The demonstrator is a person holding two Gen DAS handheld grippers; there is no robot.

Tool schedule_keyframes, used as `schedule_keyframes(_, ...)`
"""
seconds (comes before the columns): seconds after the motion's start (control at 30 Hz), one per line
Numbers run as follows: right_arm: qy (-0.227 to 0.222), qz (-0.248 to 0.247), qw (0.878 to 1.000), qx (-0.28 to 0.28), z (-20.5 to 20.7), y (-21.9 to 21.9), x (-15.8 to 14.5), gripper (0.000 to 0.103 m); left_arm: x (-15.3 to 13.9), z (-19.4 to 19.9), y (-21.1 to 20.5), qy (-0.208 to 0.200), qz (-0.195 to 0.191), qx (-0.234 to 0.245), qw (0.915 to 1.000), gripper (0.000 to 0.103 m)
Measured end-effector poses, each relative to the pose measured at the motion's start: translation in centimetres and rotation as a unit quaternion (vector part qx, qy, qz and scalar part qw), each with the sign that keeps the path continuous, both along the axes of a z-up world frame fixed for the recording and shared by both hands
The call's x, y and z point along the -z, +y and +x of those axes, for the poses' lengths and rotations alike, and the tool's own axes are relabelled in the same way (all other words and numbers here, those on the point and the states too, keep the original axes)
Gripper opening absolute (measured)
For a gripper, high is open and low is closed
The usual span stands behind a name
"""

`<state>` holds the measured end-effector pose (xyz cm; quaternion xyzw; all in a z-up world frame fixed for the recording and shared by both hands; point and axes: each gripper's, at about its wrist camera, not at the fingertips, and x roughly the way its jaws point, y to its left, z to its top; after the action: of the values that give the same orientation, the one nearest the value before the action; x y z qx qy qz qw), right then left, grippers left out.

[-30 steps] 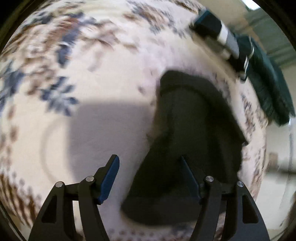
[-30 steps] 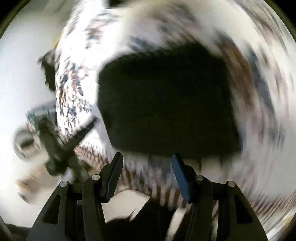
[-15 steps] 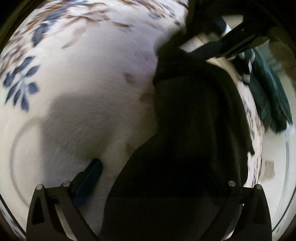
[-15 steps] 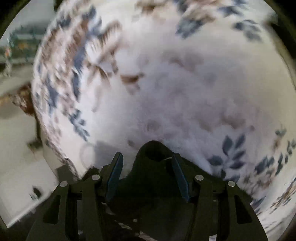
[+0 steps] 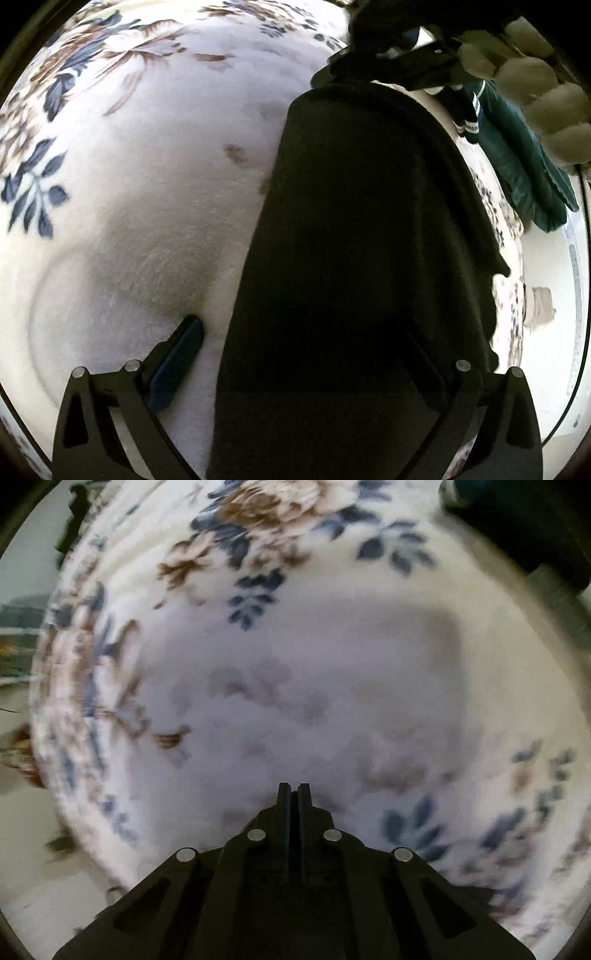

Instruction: Fold small clothes

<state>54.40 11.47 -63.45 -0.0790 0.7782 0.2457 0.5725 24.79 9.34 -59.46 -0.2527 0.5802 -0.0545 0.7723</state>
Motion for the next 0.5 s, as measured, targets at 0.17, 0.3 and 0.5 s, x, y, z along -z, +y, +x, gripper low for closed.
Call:
schedule_keyframes(0.17,-0.013,0.055,0.995,0.082,2.0,-9.0,-5.8,0.046,-3.0,-0.1,2.1,-0.013,-0.008,-0.03,0.9995,0.103)
schedule_keyframes(0.3,-0.051,0.04,0.987,0.149,0.5,-20.9,-10.1,0.05,-4.7,1.9,3.0,-0.021,0.011,-0.041,0.9989,0.103)
schedule_keyframes(0.5,0.001,-0.025,0.976,0.217,-7.8,-31.3,-5.5,0.051,-3.0,8.4,1.2,0.004,0.096,-0.001,0.9954,0.103)
